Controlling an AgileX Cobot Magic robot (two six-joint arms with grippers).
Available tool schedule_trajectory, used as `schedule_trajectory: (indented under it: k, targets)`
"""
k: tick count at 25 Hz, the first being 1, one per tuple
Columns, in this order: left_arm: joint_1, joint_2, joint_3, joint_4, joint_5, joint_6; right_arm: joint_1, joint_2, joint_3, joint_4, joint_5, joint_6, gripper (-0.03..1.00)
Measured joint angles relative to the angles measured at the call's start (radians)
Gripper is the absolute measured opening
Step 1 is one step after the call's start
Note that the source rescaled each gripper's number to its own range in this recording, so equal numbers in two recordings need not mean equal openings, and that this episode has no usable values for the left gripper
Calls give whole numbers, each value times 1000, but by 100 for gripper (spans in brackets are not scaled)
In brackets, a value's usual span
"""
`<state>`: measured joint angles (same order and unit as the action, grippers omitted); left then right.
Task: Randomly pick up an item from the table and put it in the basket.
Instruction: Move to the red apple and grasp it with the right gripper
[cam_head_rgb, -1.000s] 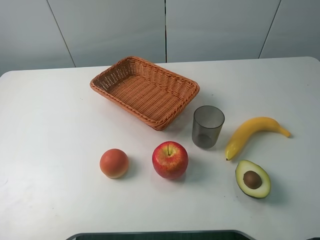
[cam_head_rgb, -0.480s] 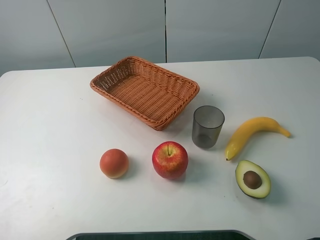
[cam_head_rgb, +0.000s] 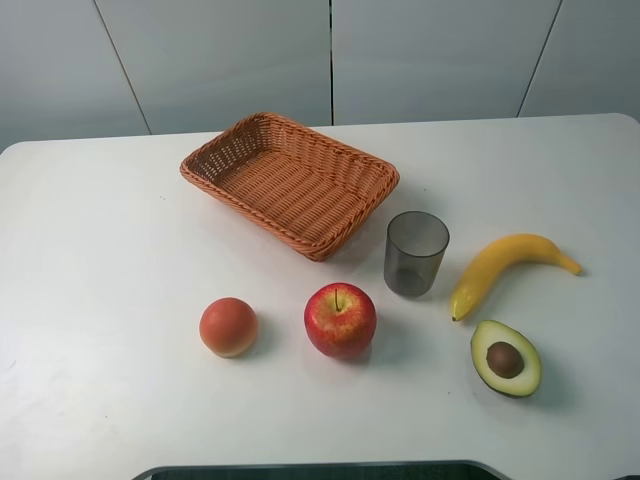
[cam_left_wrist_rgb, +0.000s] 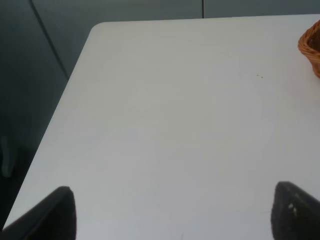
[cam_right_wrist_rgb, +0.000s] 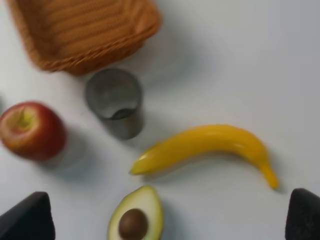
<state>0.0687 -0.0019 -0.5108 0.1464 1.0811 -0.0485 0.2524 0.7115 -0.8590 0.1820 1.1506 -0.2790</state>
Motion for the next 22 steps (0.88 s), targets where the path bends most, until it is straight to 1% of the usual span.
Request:
schedule_trajectory:
  k: [1,3,6,9,12,15,18,22]
  targets:
    - [0,0,0,0,0,0,46,41,-9,-8,0,-6,100]
    - [0,0,0,0,0,0,167,136,-24,-35,2,-11,100]
    - [0,0,0,0,0,0,365,278,-50,-95,2,-17,100]
    - [0,0,0,0,0,0,484,413,-96,-145,2,-21,100]
    - [0,0,0,0,0,0,576,533,-148,-182,3,-53,100]
    - [0,0,0,0,0,0,653,647,-212,-190,-3,-122,100]
    - [0,0,0,0,0,0,709,733,-272,-190,-24,-165,100]
    - [0,0,0,0,0,0,749,839,-328,-182,-38,-217,100]
